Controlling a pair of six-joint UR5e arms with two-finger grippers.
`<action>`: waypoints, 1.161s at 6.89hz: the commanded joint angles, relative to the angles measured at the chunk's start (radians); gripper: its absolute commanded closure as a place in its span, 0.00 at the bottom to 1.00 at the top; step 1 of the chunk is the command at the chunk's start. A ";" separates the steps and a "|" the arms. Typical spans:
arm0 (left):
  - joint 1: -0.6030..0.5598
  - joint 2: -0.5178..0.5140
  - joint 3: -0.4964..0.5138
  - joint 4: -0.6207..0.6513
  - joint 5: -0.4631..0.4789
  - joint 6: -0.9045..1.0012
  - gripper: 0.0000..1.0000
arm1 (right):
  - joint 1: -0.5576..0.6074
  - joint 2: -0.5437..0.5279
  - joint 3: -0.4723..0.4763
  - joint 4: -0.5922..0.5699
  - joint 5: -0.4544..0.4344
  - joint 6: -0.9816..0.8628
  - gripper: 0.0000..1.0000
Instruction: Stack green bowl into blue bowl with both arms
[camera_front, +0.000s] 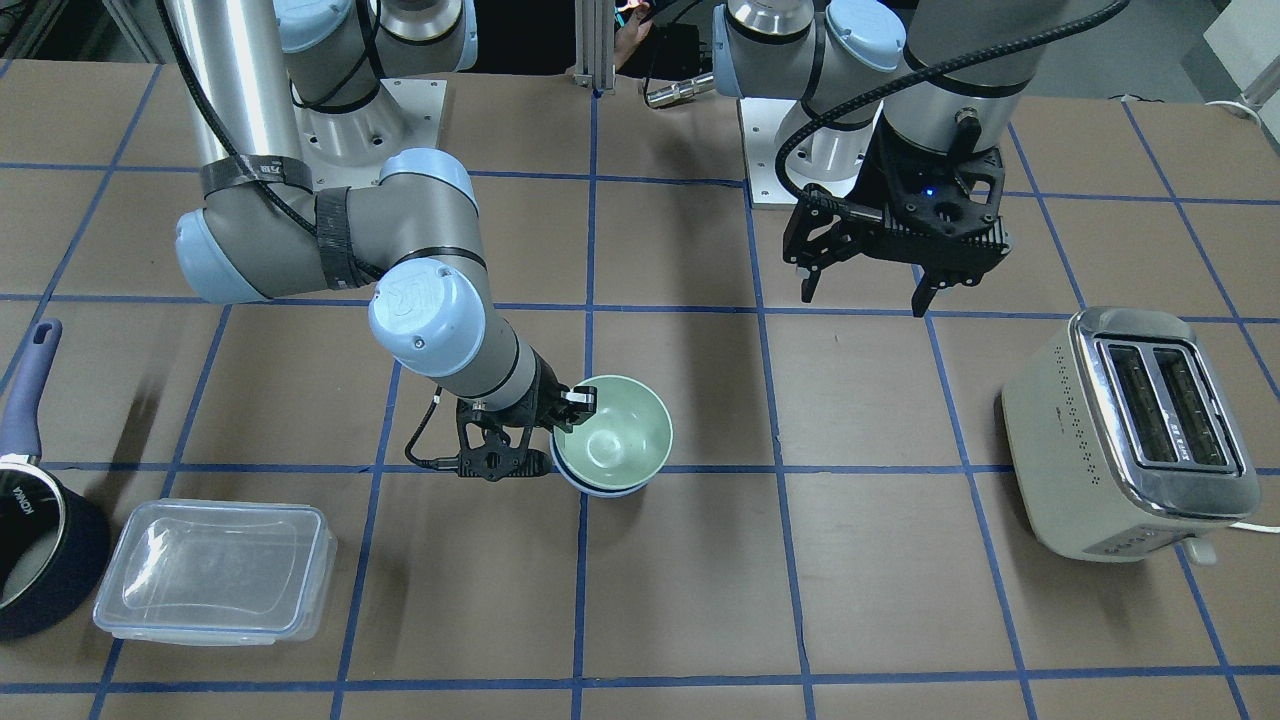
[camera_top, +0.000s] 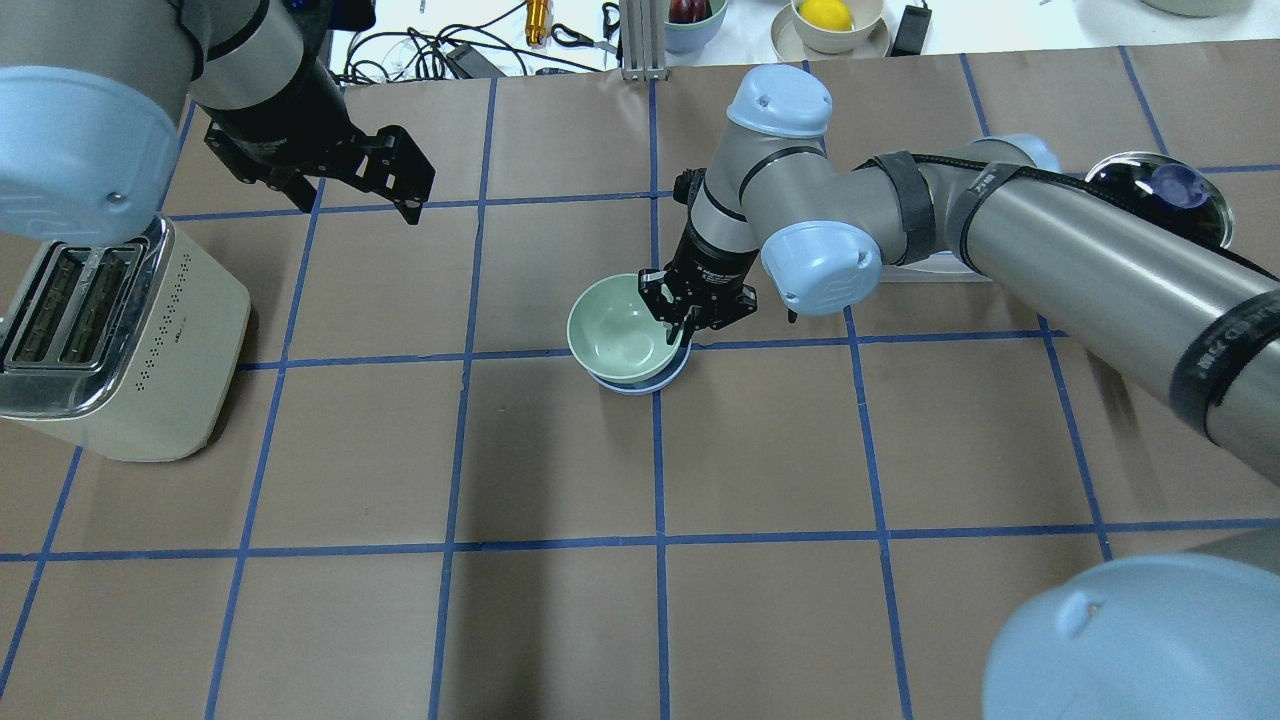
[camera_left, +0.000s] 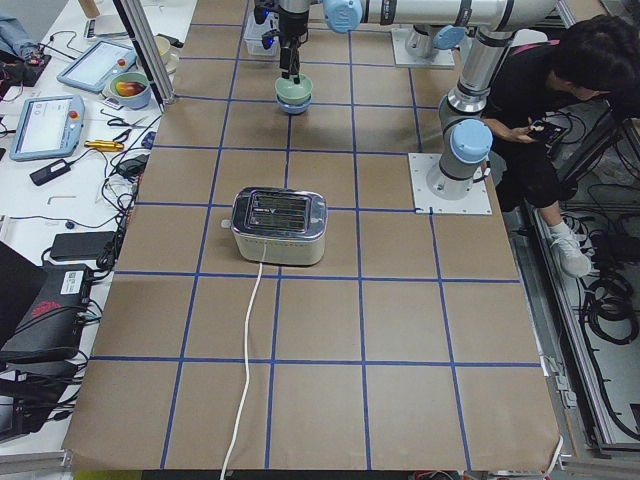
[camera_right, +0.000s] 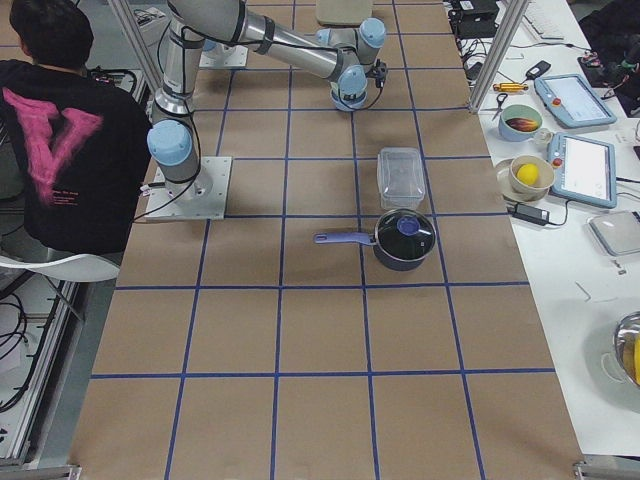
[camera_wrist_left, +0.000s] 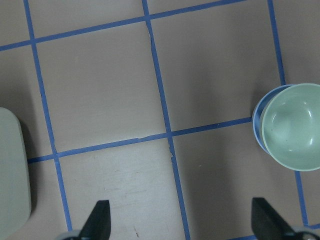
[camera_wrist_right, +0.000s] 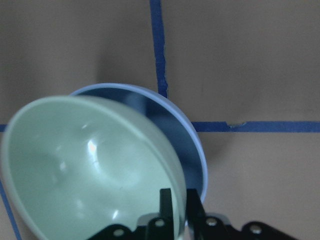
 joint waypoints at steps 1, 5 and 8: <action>0.000 0.009 -0.007 -0.001 0.003 0.000 0.00 | -0.003 -0.001 -0.006 -0.055 -0.007 0.005 0.00; 0.009 0.021 0.013 -0.089 0.007 -0.059 0.00 | -0.163 -0.235 -0.081 0.265 -0.114 -0.105 0.00; 0.038 0.020 0.029 -0.125 0.003 -0.068 0.00 | -0.187 -0.404 -0.084 0.407 -0.374 -0.134 0.00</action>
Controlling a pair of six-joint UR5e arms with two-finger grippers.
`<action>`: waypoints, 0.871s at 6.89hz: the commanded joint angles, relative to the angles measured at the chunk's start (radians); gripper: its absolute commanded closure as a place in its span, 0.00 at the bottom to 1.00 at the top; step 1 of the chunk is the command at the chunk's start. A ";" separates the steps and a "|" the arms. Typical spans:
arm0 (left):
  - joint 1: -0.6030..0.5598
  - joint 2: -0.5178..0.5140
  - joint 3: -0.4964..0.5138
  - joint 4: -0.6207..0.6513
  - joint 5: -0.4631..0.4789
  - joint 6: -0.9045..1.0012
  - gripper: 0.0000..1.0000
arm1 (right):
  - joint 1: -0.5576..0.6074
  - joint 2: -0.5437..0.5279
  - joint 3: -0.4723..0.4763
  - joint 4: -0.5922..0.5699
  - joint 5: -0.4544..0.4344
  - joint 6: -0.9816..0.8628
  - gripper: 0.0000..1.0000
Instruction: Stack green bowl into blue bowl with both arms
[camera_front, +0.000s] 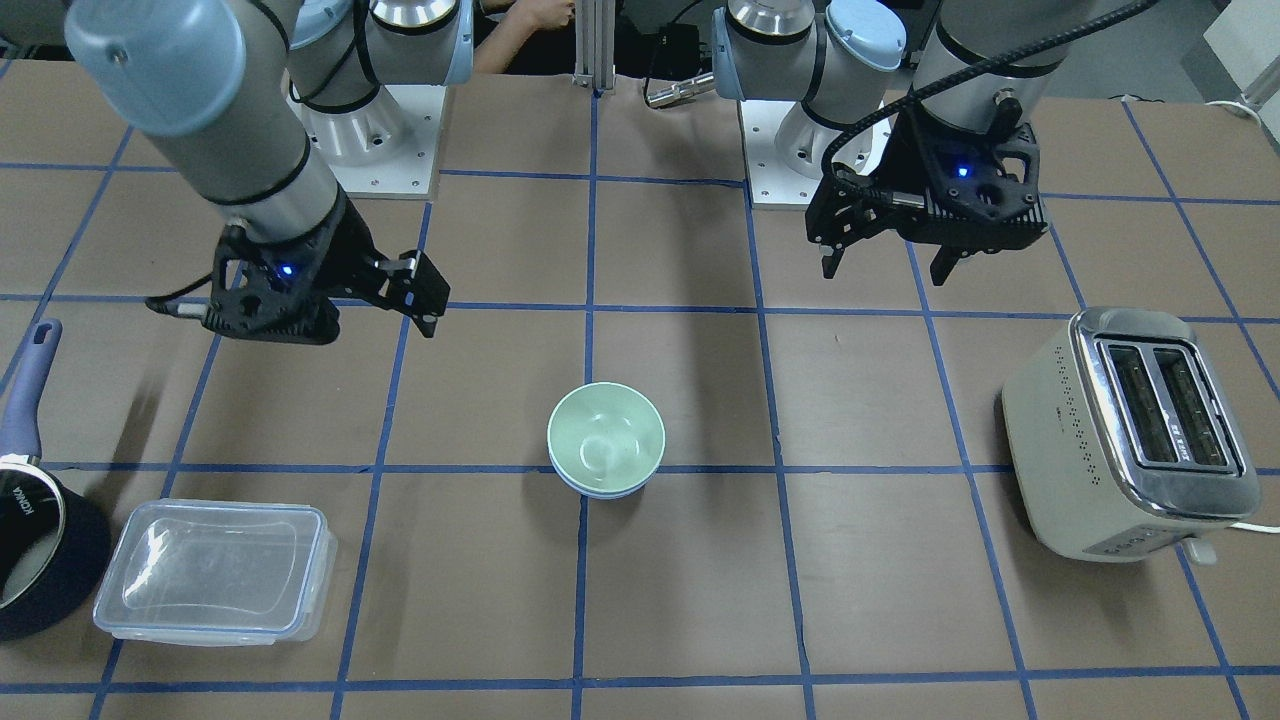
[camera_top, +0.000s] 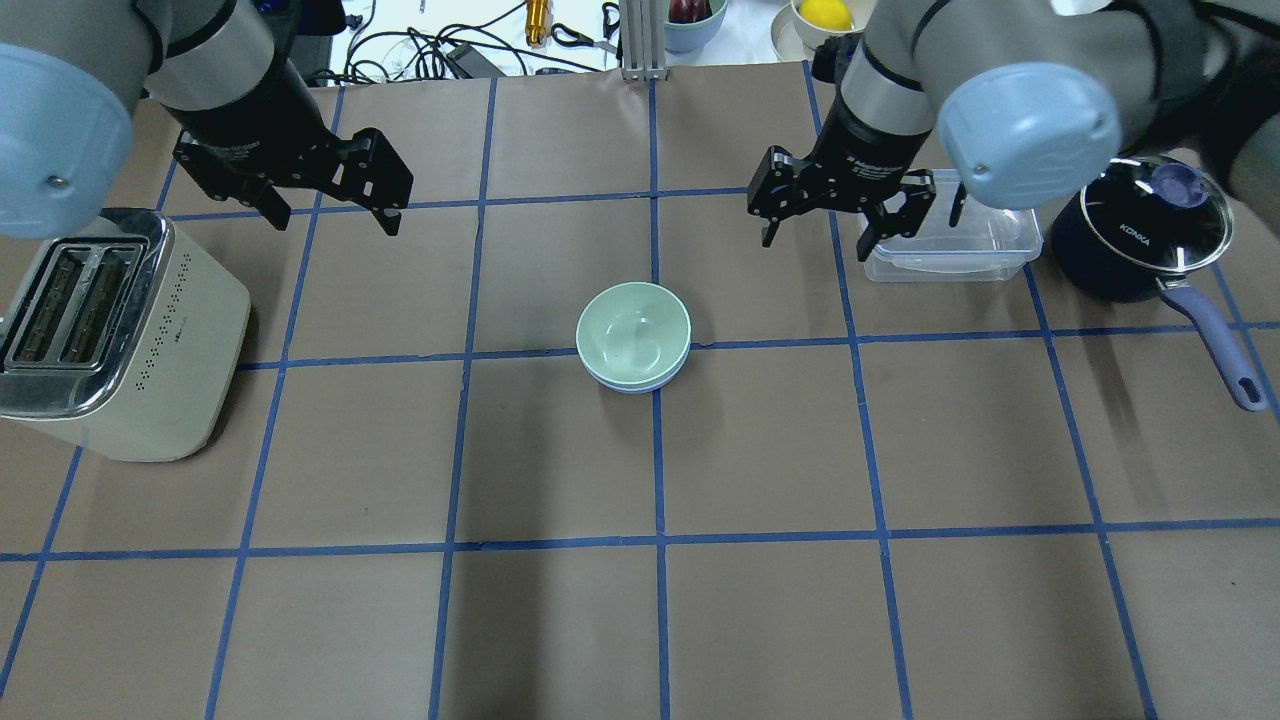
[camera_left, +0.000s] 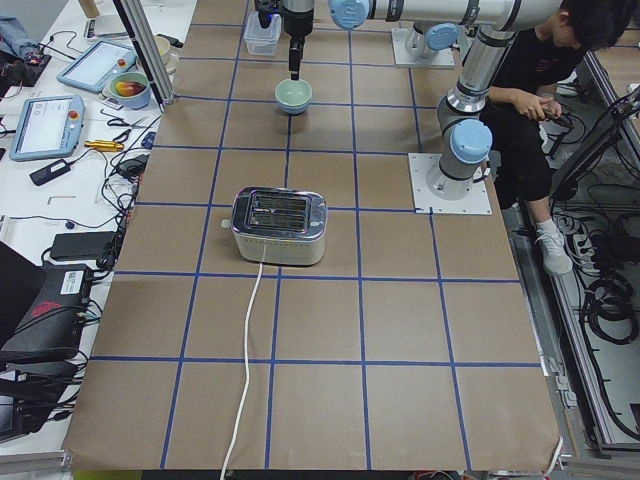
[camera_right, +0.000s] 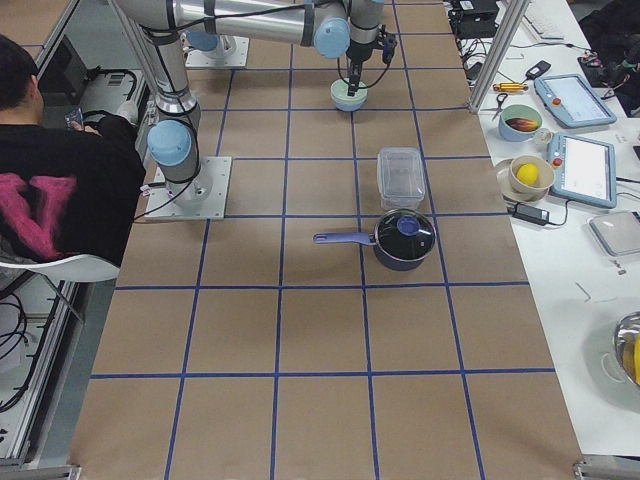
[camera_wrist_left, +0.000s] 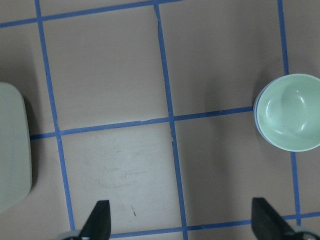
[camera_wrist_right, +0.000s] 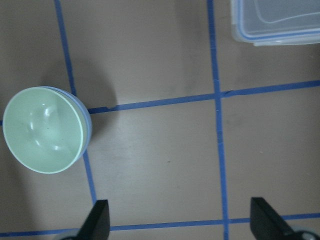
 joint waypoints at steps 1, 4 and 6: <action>0.012 0.000 -0.001 -0.005 0.008 -0.001 0.00 | -0.007 -0.058 -0.002 0.031 -0.152 -0.034 0.00; 0.017 0.000 0.001 -0.001 0.006 -0.001 0.00 | -0.007 -0.092 -0.007 0.083 -0.094 -0.033 0.00; 0.017 -0.001 -0.002 0.001 0.008 -0.001 0.00 | -0.010 -0.100 -0.008 0.115 -0.083 -0.027 0.00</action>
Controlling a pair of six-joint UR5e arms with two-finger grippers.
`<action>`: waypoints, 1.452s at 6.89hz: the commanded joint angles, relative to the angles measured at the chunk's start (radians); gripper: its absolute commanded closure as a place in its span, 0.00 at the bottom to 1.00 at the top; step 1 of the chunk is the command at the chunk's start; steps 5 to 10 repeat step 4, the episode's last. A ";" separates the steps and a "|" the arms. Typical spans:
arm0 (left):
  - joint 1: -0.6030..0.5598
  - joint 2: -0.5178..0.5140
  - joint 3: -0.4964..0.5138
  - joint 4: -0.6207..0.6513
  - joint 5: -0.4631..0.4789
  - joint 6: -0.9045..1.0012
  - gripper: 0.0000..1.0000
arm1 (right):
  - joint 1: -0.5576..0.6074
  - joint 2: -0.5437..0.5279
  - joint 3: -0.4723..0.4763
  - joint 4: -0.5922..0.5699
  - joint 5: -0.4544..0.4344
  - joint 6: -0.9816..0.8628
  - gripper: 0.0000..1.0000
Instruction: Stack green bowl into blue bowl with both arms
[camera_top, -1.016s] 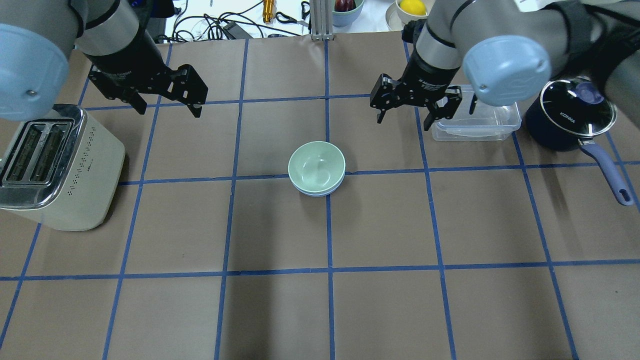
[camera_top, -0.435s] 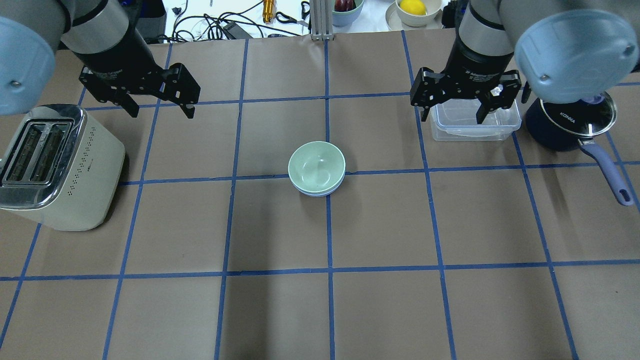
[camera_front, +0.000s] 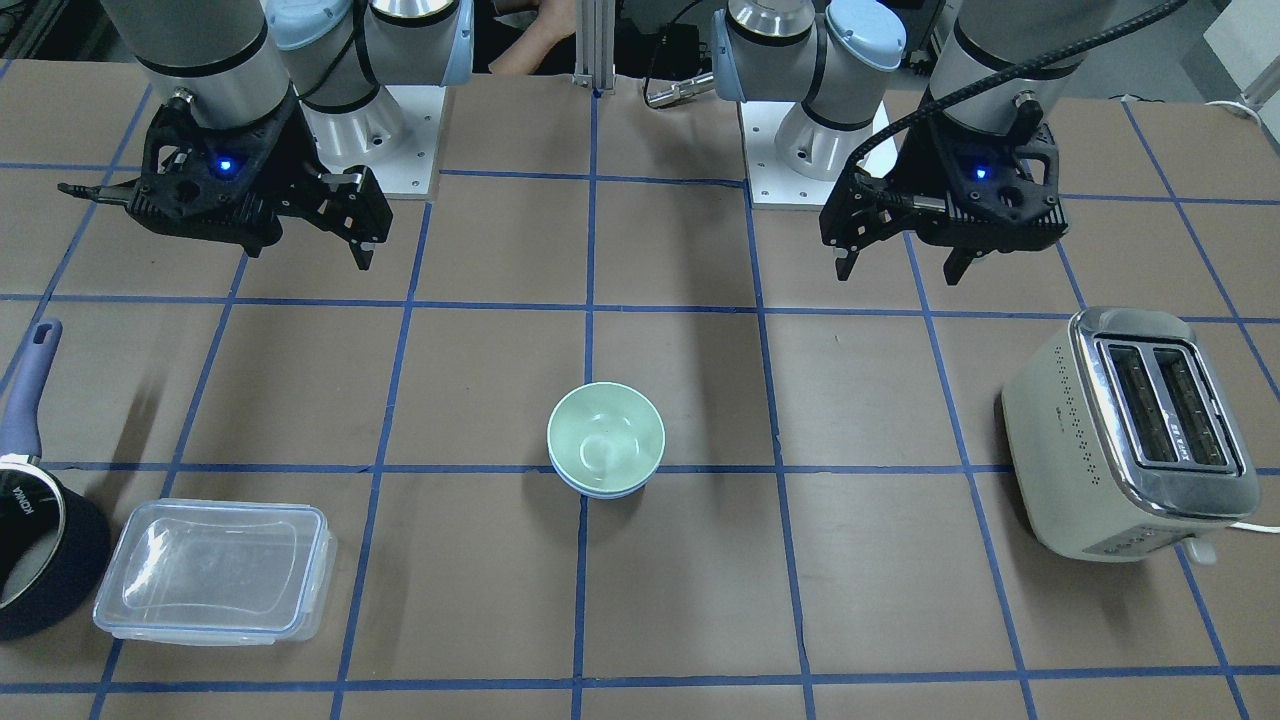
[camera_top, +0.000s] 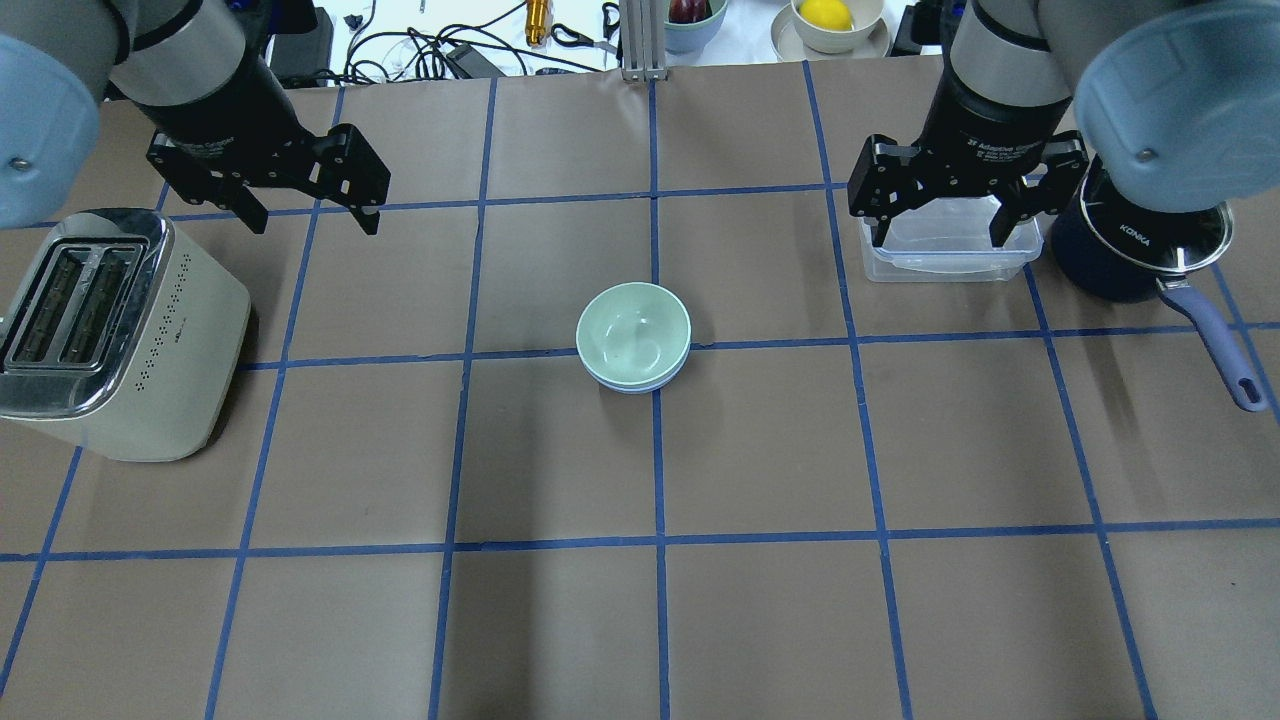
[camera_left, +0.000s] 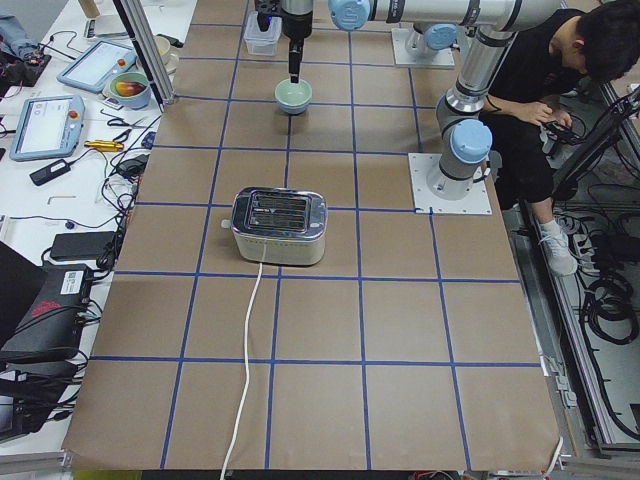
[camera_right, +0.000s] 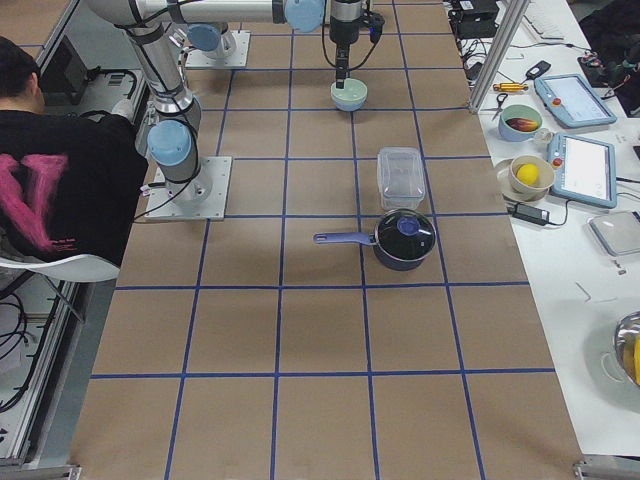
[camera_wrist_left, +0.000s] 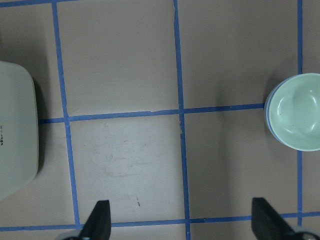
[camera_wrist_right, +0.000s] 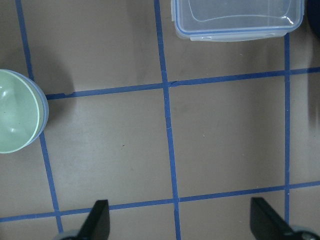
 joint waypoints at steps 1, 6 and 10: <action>0.000 0.002 -0.001 0.001 0.005 0.006 0.00 | -0.001 -0.012 0.000 0.028 0.015 0.005 0.00; 0.006 0.009 -0.001 0.002 0.031 0.009 0.00 | -0.001 -0.012 -0.001 0.030 0.018 0.002 0.00; 0.006 0.009 -0.001 0.002 0.031 0.009 0.00 | -0.001 -0.012 -0.001 0.030 0.018 0.002 0.00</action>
